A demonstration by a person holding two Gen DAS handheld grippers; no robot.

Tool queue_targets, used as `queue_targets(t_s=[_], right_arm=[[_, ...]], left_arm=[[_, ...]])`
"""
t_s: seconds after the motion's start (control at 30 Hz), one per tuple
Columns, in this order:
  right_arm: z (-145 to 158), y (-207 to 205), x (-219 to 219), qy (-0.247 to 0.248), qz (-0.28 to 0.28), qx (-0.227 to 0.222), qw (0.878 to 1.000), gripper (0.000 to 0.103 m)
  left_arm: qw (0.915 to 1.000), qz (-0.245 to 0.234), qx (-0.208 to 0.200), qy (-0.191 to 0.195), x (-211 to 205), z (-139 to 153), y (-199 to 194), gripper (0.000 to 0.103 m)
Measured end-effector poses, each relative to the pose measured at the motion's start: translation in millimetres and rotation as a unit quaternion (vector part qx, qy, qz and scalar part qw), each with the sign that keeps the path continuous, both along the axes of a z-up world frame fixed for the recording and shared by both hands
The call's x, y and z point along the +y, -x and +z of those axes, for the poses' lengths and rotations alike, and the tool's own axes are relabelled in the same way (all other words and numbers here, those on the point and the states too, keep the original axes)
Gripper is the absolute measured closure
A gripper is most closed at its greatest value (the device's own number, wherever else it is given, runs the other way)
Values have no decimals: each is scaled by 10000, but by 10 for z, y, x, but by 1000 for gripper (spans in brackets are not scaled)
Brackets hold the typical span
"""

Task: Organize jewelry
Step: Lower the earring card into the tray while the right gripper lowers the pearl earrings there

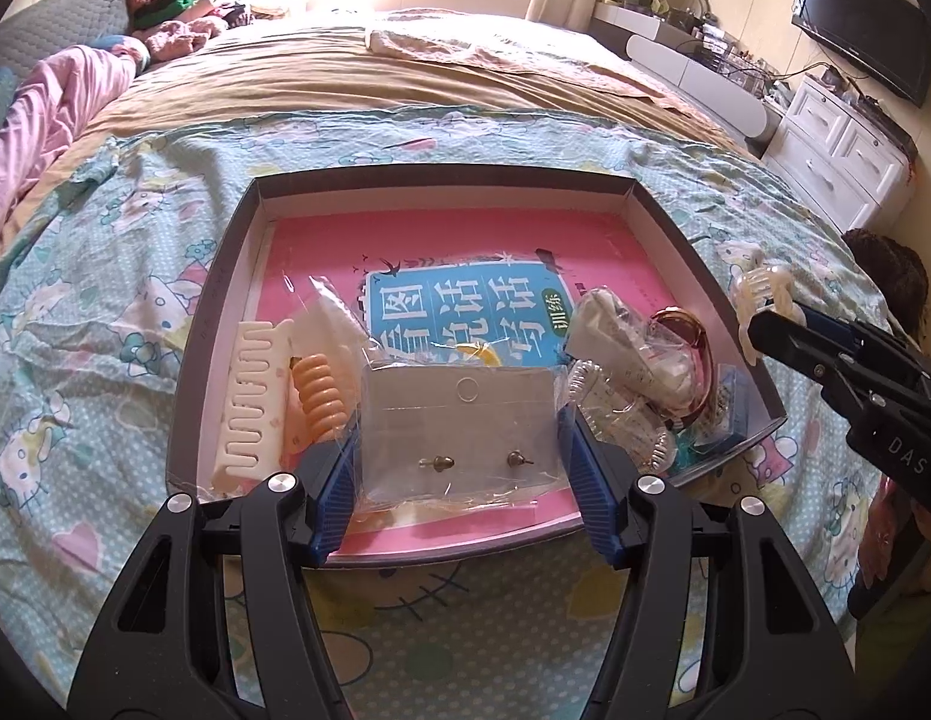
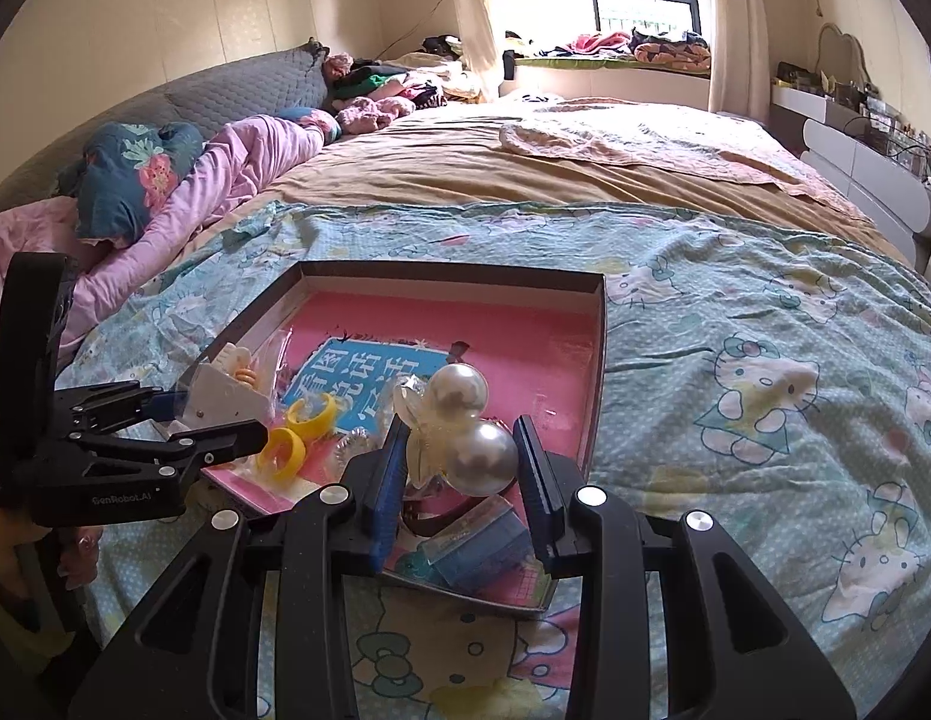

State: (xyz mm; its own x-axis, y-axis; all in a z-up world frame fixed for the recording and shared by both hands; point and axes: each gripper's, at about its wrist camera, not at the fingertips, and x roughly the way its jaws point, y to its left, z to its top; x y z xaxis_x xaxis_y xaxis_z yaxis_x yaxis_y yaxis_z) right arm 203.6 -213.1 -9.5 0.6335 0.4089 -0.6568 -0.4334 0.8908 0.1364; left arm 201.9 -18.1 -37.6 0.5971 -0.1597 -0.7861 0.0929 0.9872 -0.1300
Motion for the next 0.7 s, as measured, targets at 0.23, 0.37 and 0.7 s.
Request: queue_targets(t_s=[0.23,0.37,0.7], right_arm=[[-108,-53,30,-20,-104,201,9997,70],[-144,-109,44,-83,-168,332,9993,70],[-205,-134,117,-24,-220,467,9987,69]], left_arm=[[10000,15,65,5,21,-86,-18,49],[9999,25,98,-4,29,-121,-23,49],[9999,32,110,6,31,-135,-28,49]])
